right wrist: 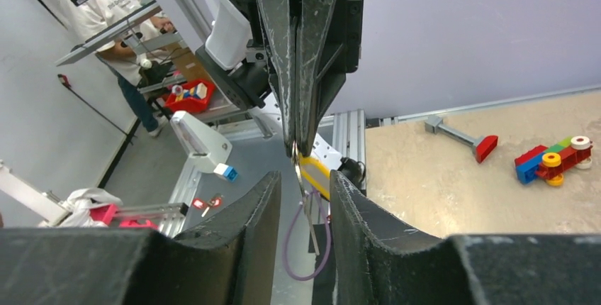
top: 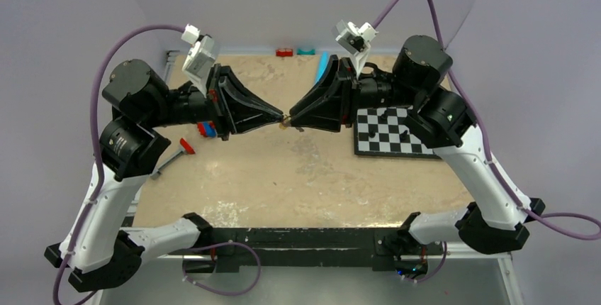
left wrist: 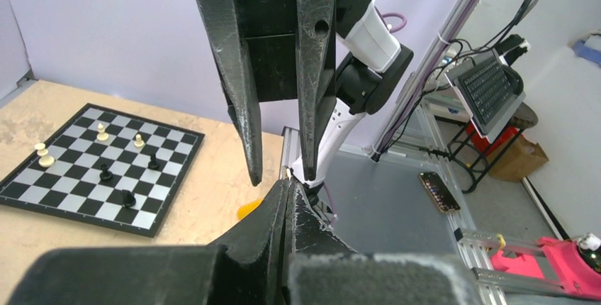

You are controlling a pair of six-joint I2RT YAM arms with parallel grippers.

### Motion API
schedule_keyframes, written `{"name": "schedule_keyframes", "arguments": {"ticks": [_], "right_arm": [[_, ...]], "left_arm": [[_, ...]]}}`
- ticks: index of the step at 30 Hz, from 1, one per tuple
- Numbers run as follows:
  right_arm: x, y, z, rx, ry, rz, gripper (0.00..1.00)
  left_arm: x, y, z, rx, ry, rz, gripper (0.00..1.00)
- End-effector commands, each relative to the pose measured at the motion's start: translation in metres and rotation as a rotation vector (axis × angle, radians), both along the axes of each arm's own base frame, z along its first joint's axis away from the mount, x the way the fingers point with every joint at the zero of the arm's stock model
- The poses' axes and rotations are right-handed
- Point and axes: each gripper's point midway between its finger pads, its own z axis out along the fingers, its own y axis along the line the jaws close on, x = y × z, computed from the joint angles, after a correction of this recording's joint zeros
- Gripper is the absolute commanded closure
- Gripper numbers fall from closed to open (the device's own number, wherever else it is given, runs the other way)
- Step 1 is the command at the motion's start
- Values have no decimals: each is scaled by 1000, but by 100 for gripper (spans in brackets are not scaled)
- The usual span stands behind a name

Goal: Remove the keys from the keyring

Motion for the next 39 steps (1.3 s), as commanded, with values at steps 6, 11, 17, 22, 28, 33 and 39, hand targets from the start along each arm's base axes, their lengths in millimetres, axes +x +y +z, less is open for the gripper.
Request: {"name": "schedule_keyframes", "arguments": {"ticks": [6, 11, 17, 22, 28, 33, 39], "right_arm": [[-9, -13, 23, 83, -38, -27, 69], [-8, -10, 21, 81, -28, -22, 71], [-7, -8, 22, 85, -24, -19, 72], [-4, -6, 22, 84, -18, -18, 72], [-2, -3, 22, 83, -14, -13, 74], [-3, -2, 22, 84, -12, -6, 83], [-2, -2, 22, 84, -14, -7, 96]], "left_arm": [[7, 4, 20, -101, -25, 68, 100], [9, 5, 23, -115, -26, 86, 100], [10, 4, 24, -125, -23, 87, 100], [9, 4, 24, -133, -24, 77, 100], [8, 4, 24, -137, -24, 75, 100], [7, 5, 25, -143, -27, 74, 100], [8, 5, 27, -158, -22, 85, 100]]}}
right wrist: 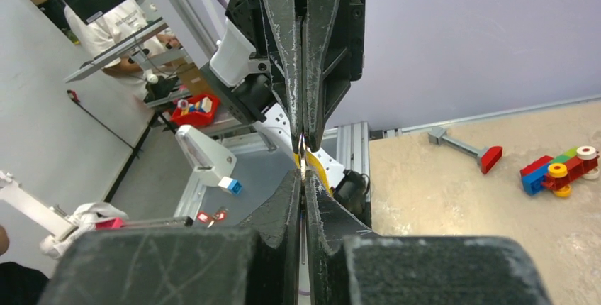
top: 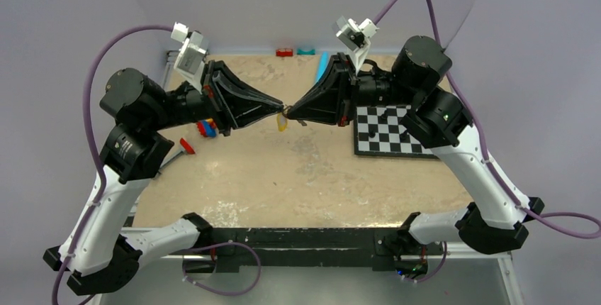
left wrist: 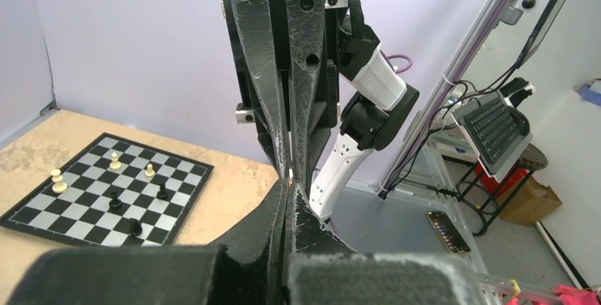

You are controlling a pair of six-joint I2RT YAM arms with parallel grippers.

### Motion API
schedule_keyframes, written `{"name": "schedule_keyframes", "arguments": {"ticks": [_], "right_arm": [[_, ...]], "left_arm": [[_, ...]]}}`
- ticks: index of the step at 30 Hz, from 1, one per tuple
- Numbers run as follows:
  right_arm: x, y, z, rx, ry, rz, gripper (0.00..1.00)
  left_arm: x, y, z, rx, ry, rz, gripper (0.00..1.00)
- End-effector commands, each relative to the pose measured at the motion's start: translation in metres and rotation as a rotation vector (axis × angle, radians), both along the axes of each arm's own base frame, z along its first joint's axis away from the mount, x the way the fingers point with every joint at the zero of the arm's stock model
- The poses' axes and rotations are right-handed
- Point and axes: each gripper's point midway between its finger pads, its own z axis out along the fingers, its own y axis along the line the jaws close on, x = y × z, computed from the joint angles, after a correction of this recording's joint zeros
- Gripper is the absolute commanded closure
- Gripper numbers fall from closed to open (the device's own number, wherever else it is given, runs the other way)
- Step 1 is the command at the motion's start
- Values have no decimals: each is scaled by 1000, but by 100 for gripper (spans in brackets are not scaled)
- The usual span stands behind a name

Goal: Remove the keys from the keyring

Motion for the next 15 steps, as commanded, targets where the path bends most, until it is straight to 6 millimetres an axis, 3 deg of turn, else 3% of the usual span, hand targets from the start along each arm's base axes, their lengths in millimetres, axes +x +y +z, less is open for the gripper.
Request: {"name": "schedule_keyframes", "arguments": {"ticks": [1, 8, 15], "right_arm": [[-5, -5, 17, 49, -41, 3, 97], [-6, -6, 14, 57, -39, -3, 100], [-2, -3, 20, 88, -32, -11, 100]], "left_arm": [[-1, 5, 11, -53, -14, 20, 100], [2, 9, 15, -97, 13, 66, 100], [18, 11, 17, -212, 97, 121, 100]]}}
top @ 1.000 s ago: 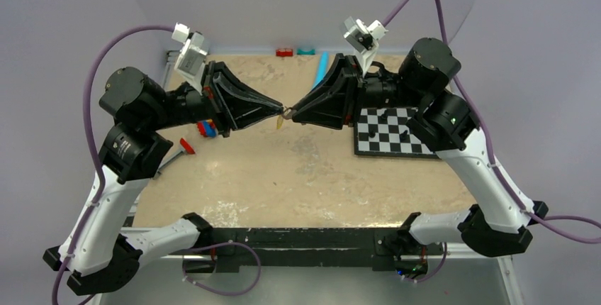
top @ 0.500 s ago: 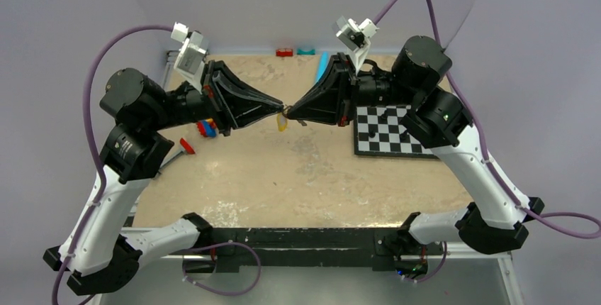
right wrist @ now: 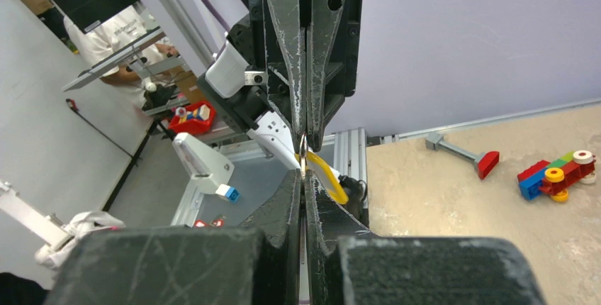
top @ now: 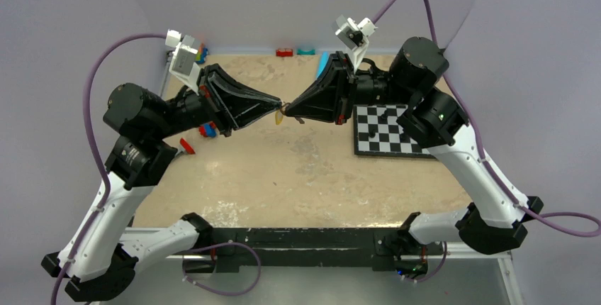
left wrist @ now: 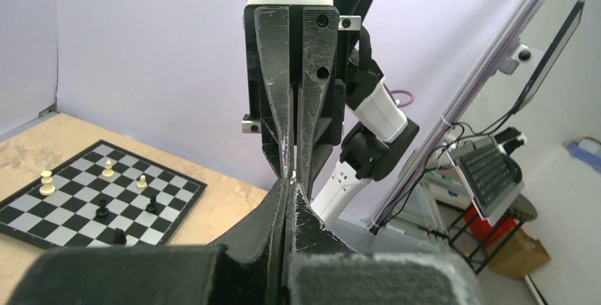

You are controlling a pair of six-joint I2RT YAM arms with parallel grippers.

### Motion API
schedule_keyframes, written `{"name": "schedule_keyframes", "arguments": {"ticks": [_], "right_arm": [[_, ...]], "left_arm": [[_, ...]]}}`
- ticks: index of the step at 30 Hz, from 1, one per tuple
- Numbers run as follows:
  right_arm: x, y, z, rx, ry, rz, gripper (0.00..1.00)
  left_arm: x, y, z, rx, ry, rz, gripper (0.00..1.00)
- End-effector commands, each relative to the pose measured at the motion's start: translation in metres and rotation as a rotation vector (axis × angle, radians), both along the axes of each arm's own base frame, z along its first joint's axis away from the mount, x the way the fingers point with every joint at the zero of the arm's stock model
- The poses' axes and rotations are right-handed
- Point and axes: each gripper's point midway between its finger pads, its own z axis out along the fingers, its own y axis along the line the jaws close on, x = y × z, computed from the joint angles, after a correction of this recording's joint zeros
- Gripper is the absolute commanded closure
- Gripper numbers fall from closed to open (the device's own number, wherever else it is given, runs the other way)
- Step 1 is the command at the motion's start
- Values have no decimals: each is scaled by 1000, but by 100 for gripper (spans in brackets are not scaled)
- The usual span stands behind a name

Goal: Remove the keys from the keyring

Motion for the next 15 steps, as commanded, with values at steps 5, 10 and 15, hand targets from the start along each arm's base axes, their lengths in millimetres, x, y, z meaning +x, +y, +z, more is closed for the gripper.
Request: {"name": "schedule_keyframes", "arguments": {"ticks": [5, 10, 15], "right_arm": [[-4, -6, 21, 89, -27, -20, 100], [-1, -6, 21, 105, -19, -36, 100], [0, -5, 22, 120, -12, -45, 100]], "left_arm": [[15, 13, 28, -225, 40, 102, 100], [21, 17, 30, -271, 63, 133, 100], [24, 16, 28, -283, 73, 139, 100]]}}
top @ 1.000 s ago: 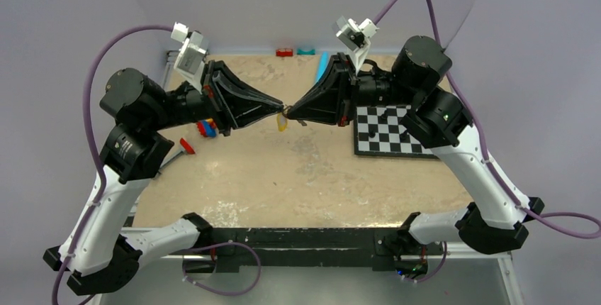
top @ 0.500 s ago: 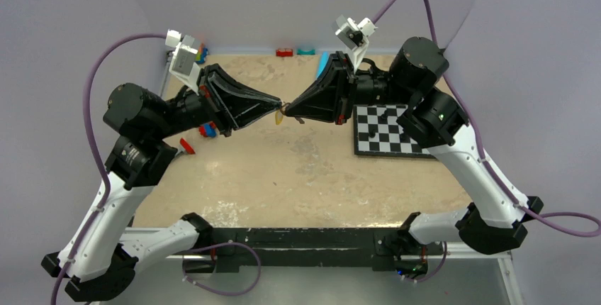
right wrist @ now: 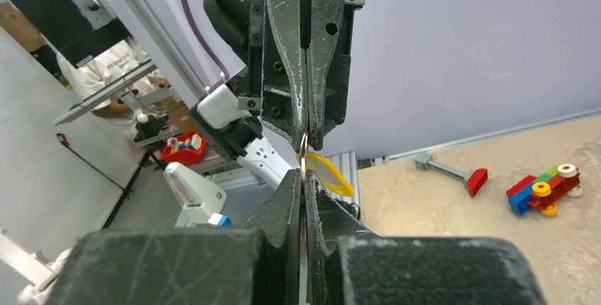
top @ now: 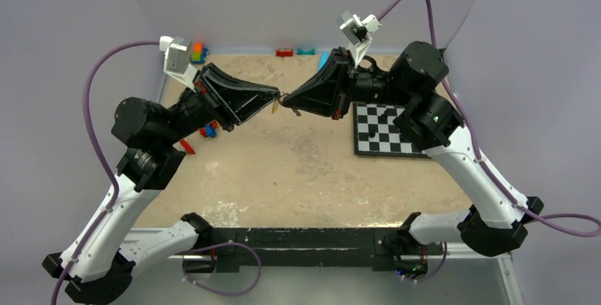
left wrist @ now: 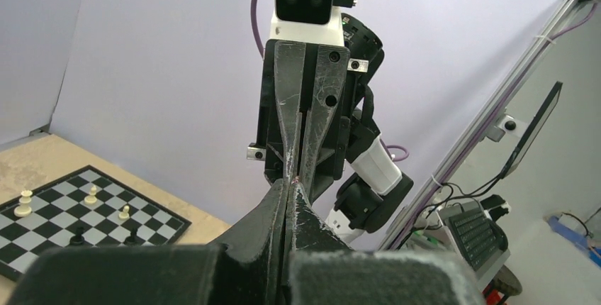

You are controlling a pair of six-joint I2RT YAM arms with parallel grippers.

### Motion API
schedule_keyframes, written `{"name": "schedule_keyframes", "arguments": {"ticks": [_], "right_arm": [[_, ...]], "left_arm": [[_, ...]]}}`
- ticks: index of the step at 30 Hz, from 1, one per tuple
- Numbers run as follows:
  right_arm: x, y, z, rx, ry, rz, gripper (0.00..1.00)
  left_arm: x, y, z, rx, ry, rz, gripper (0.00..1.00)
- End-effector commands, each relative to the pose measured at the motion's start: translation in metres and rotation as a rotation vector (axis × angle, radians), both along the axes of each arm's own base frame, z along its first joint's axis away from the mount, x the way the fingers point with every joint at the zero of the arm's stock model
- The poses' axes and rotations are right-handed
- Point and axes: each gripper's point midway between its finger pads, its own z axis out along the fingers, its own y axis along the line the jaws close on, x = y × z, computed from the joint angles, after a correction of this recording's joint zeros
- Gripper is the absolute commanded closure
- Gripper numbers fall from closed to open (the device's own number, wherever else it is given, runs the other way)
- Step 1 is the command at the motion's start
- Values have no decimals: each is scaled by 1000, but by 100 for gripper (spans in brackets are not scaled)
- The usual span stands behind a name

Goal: Remove the keys from the keyring

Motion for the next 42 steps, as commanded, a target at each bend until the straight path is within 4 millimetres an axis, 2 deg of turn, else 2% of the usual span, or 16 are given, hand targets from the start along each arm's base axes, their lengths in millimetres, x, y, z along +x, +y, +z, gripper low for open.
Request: {"name": "schedule_keyframes", "arguments": {"ticks": [1, 12, 17, 20, 26, 31, 39, 42], "right_arm": [[-13, -9, 17, 59, -35, 16, 100], [-8, -10, 20, 75, -36, -24, 100], [-6, -11, 22, 85, -39, -50, 100], [-4, -11, 21, 91, -39, -65, 100], [0, -11, 19, 89, -51, -114, 100], [0, -18, 25, 124, -79, -145, 100], [2, -15, 16, 114, -86, -148, 100], [3, -18, 16, 110, -89, -163, 100]], "left_arm": [[7, 11, 22, -108, -20, 73, 100], [12, 16, 25, -214, 12, 98, 100], [16, 25, 28, -291, 46, 132, 100], [20, 32, 32, -372, 91, 145, 100], [34, 50, 25, -553, 230, 208, 100], [45, 61, 25, -643, 314, 249, 100], [63, 74, 14, -764, 470, 286, 100], [61, 76, 22, -786, 469, 264, 100]]}}
